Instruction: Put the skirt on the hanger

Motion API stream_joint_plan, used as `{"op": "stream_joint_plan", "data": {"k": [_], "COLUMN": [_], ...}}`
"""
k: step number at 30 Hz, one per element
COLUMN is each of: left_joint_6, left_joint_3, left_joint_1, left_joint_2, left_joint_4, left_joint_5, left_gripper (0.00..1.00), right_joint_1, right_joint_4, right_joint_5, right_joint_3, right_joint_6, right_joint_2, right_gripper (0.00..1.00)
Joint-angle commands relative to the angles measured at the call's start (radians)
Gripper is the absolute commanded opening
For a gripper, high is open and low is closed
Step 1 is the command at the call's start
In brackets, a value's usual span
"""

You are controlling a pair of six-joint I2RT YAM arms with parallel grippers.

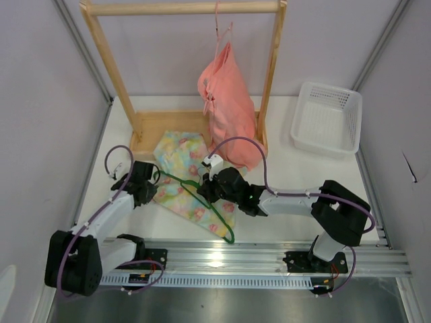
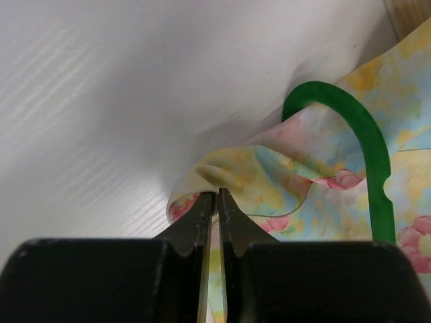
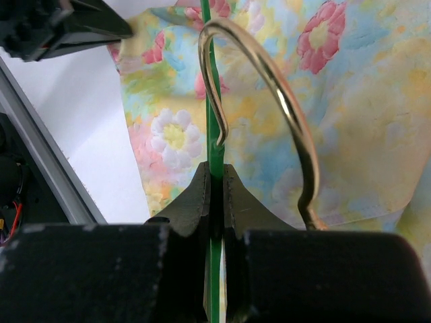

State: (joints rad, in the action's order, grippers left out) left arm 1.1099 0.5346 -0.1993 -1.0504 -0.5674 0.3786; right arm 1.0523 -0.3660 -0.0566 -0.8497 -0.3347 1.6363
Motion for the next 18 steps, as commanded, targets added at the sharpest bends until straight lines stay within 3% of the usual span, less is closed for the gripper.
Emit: {"op": "stream_joint_plan", "data": {"k": [1, 4, 6, 9, 18], "left_joint_6": [-0.050, -0.085, -0.100, -0.156, -0.317], "left_joint_3": [-0.007, -0.028, -0.039, -0.058, -0.076], "left_joint_1": [0.014, 0.012, 0.012, 0.012, -0.063], "left_joint_2": [-0.054, -0.037, 0.033, 0.163, 0.384], "left_joint_4": [0.188, 0.253, 0.255, 0.264, 0.262], "left_joint_5": [-0.072, -0.135, -0.136, -0.156, -0.309], "left_gripper": [0.13, 0.27, 0.44, 0.58, 0.61], "right_joint_1": [-0.008, -0.008, -0.009, -0.011, -0.025], "right_joint_4": [0.134, 0.141, 0.145, 0.150, 0.171], "right_joint_5": [0.000, 0.006, 0.012, 0.024, 0.046], "right_joint_3": [-0.006, -0.014, -0.025, -0.037, -0.071], "right_joint_6": [0.060, 0.065, 0.062, 0.056, 0.048], "right_joint_2": [0.031, 0.036, 0.045, 0.056, 0.071], "right_gripper": [0.00, 0.00, 0.00, 0.00, 0.00]}}
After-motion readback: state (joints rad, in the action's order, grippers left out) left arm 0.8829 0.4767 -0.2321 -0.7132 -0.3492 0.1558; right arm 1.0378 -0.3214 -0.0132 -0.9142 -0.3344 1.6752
